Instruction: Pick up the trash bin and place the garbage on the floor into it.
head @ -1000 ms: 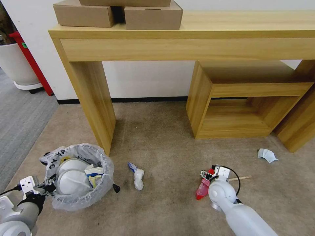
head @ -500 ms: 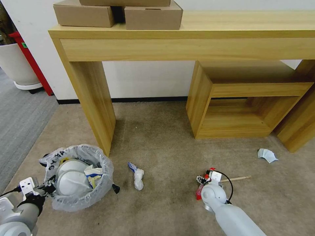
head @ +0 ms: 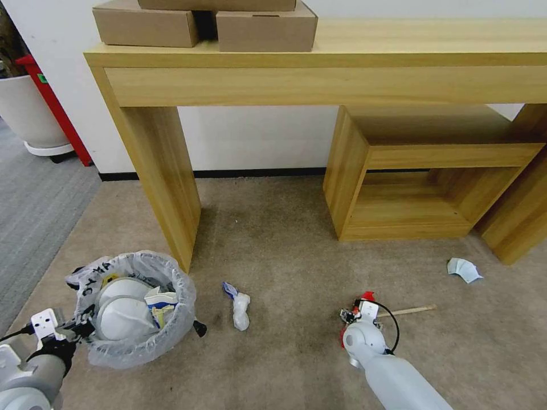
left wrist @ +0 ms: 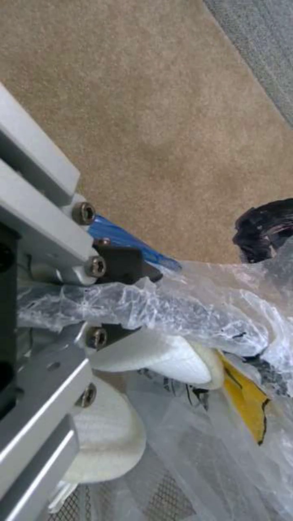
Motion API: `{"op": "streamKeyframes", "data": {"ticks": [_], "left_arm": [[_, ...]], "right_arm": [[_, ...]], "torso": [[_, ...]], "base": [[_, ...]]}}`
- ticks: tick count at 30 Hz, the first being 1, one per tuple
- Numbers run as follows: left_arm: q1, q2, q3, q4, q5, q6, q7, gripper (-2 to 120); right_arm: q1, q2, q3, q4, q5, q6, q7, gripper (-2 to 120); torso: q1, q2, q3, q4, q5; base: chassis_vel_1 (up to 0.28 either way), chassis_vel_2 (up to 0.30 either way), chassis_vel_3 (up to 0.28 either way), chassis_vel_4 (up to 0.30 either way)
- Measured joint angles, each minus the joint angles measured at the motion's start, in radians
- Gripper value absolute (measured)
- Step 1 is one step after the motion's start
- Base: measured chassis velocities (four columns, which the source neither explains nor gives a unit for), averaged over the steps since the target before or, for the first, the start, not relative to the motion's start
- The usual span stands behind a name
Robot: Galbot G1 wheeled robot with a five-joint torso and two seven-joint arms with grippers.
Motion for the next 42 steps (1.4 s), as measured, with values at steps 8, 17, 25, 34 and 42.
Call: {"op": "streamKeyframes", "data": {"ticks": [8,17,25,34,42], "left_arm": [[0.007,-0.004,0.003,-0.009,0.002,-0.004,0.000,1],[0.006,-0.007,0.008,-0.012,0.004,-0.005,0.000,1],[0.008,-0.009,0.010,-0.012,0.008,-0.009,0.002,1],[0.004,-0.005,0.015,-0.003,0.015,-0.011,0.004,1],[0.009,0.000,0.027,-0.031,0.009,0.007,-0.007,1]], "right_arm": [[0.004,0.006,-0.005,-0.021,-0.025,0.029,-0.016,56],[-0.009,0.003,-0.006,-0.015,-0.046,0.040,-0.028,26],[-0.025,-0.005,-0.007,-0.007,-0.074,0.055,-0.043,0],[-0.110,-0.108,0.012,0.230,-0.097,0.130,-0.143,0],[-0.095,-0.285,-0.094,0.664,-0.090,0.210,-0.227,0]], "torso": [[0.000,0.000,0.000,0.0004,0.0001],[0.000,0.000,0.000,0.0001,0.0001],[0.000,0.000,0.000,-0.0001,0.0000],[0.000,0.000,0.000,-0.0002,-0.0001],[0.000,0.000,0.000,0.0000,-0.0001]], "base": [[0.000,0.000,0.000,0.000],[0.000,0.000,0.000,0.000],[0.000,0.000,0.000,0.000],[0.000,0.000,0.000,0.000],[0.000,0.000,0.000,0.000]]}}
